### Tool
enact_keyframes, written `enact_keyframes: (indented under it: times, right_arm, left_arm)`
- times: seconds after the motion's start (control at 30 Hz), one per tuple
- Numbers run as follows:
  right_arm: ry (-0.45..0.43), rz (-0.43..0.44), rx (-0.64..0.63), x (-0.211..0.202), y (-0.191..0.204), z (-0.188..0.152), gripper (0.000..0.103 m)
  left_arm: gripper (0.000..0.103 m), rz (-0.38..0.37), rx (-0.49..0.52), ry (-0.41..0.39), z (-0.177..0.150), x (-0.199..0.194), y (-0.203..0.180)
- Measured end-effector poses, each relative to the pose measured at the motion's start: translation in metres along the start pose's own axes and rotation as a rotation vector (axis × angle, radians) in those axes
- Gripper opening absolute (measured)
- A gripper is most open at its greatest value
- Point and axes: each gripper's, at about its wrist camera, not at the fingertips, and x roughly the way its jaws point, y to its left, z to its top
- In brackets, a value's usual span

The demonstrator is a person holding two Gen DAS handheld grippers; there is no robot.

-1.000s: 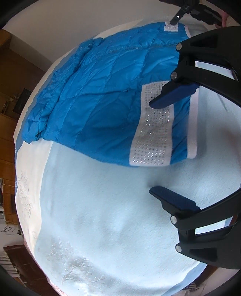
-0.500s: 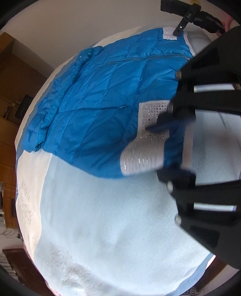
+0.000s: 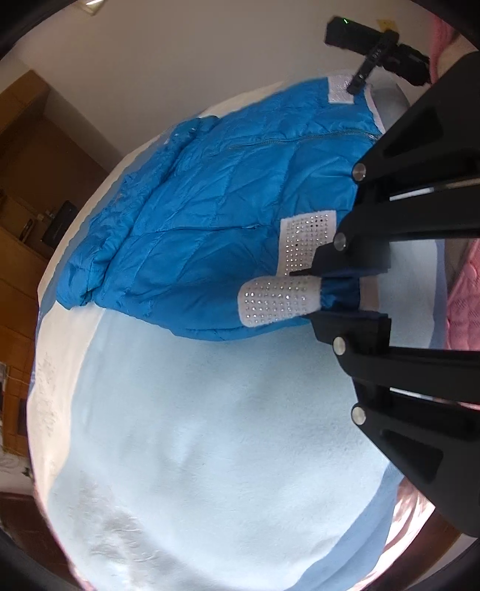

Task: Fold large clothes
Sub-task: 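Grasp the rhinestone hem band with both tools and lift it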

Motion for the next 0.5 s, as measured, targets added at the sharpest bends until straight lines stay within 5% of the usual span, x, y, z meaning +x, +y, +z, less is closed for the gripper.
enact_keyframes:
  times: [0.23, 0.5]
  right_arm:
    - [-0.143, 0.055, -0.073, -0.048, 0.031, 0.059, 0.01]
    - [-0.205, 0.108, -0.009, -0.066, 0.02, 0.185, 0.01]
  left_arm:
    - [0.011, -0.138, 0.083, -0.143, 0.049, -0.047, -0.042]
    - [0.011, -0.276, 0.103, -0.203, 0.162, -0.041, -0.081]
